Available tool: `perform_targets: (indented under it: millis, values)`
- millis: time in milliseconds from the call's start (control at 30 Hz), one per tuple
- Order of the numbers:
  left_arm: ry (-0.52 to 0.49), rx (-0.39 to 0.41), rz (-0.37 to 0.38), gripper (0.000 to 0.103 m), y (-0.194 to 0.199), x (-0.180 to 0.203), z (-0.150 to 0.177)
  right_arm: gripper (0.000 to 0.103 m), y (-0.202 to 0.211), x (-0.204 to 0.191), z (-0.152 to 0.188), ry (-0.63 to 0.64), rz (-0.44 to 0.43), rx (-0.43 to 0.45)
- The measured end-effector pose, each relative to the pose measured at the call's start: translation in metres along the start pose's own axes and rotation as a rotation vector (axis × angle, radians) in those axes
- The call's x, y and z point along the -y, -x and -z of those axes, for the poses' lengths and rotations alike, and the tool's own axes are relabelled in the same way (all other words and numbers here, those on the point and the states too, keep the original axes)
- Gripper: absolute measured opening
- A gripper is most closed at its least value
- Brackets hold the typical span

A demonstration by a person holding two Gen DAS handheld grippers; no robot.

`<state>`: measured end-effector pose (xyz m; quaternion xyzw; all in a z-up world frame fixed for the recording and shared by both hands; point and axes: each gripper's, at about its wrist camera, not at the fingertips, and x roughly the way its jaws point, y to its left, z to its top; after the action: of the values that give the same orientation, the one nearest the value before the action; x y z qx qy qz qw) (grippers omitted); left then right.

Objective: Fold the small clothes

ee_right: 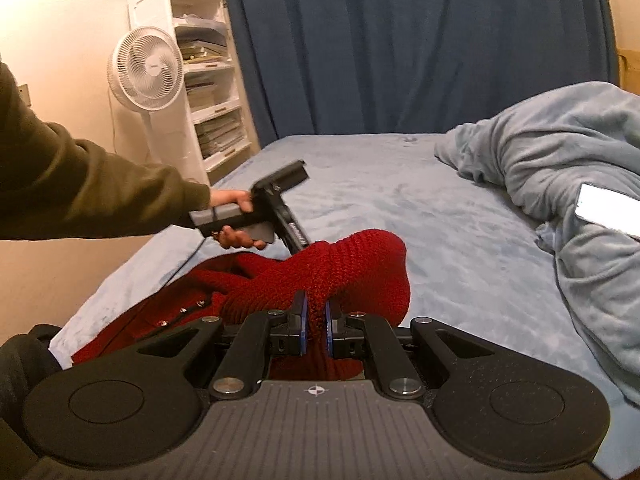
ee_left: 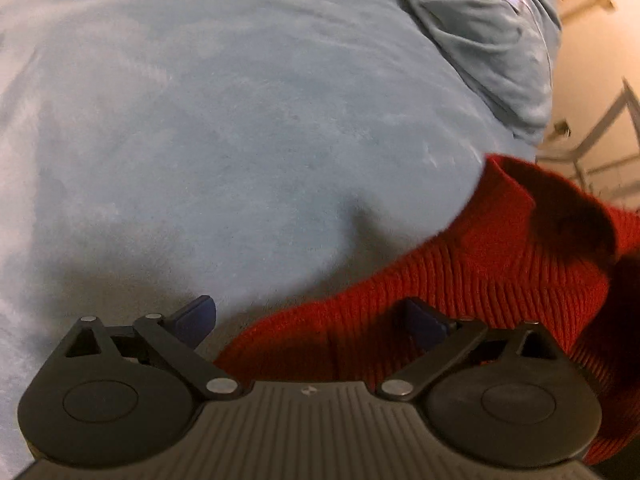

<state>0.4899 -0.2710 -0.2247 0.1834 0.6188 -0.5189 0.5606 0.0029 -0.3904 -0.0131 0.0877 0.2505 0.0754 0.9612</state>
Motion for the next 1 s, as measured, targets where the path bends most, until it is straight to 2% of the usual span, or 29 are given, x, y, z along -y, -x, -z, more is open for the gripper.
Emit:
perform_targets:
  millis: [100,167,200,267,333,400,433,467,500,533,567,600,667,800,933,1000]
  values:
    - [-0.005,-0.069,0.058,0.101,-0.016,0.004,-0.006,0.008,-0.002,0.009,-0.007,-0.015,-0.01,0.009]
    - [0.02,-0.117,0.116,0.101,-0.023,0.003,-0.005,0.008,-0.004,0.017,-0.012,-0.033,-0.006,0.016]
    - [0.043,-0.116,0.147,0.1,-0.022,0.002,-0.002,0.008,-0.005,0.021,-0.013,-0.039,-0.001,0.021]
    - [0.067,-0.038,0.201,0.095,-0.006,0.002,0.007,0.008,-0.008,0.03,-0.013,-0.027,0.025,0.025]
    - [0.09,0.044,0.243,0.083,0.016,0.003,0.023,0.008,-0.013,0.038,-0.013,-0.01,0.059,0.021]
    - [0.115,0.114,0.252,0.066,0.038,0.006,0.047,0.008,-0.02,0.051,-0.011,-0.034,0.096,0.011]
    - [0.139,0.141,0.26,0.062,0.044,0.006,0.061,0.008,-0.024,0.059,-0.009,-0.066,0.114,0.003]
    - [0.172,0.156,0.256,0.052,0.047,0.006,0.075,0.008,-0.028,0.064,-0.007,-0.086,0.125,-0.001]
    - [0.199,0.174,0.239,0.039,0.05,0.008,0.089,0.008,-0.032,0.067,-0.004,-0.102,0.138,-0.001]
    - [0.215,0.195,0.228,0.033,0.051,0.012,0.099,0.008,-0.035,0.07,-0.001,-0.114,0.145,-0.001]
    - [0.241,0.213,0.214,0.017,0.052,0.013,0.11,0.008,-0.038,0.07,0.001,-0.119,0.151,-0.002]
    - [0.274,0.228,0.203,0.011,0.054,0.014,0.119,0.008,-0.04,0.069,0.002,-0.121,0.156,-0.004]
    - [0.307,0.271,0.168,0.008,0.062,0.019,0.134,0.008,-0.04,0.065,0.002,-0.118,0.156,0.0]
    - [0.31,0.364,0.008,0.007,0.088,0.052,0.145,0.008,-0.025,0.046,-0.01,-0.078,0.147,0.05]
    - [0.302,0.532,-0.138,0.006,0.151,0.093,0.172,0.008,-0.003,0.026,-0.043,-0.055,0.151,0.173]
    - [0.313,0.637,-0.212,0.006,0.193,0.117,0.198,0.005,0.007,0.014,-0.065,-0.019,0.154,0.245]
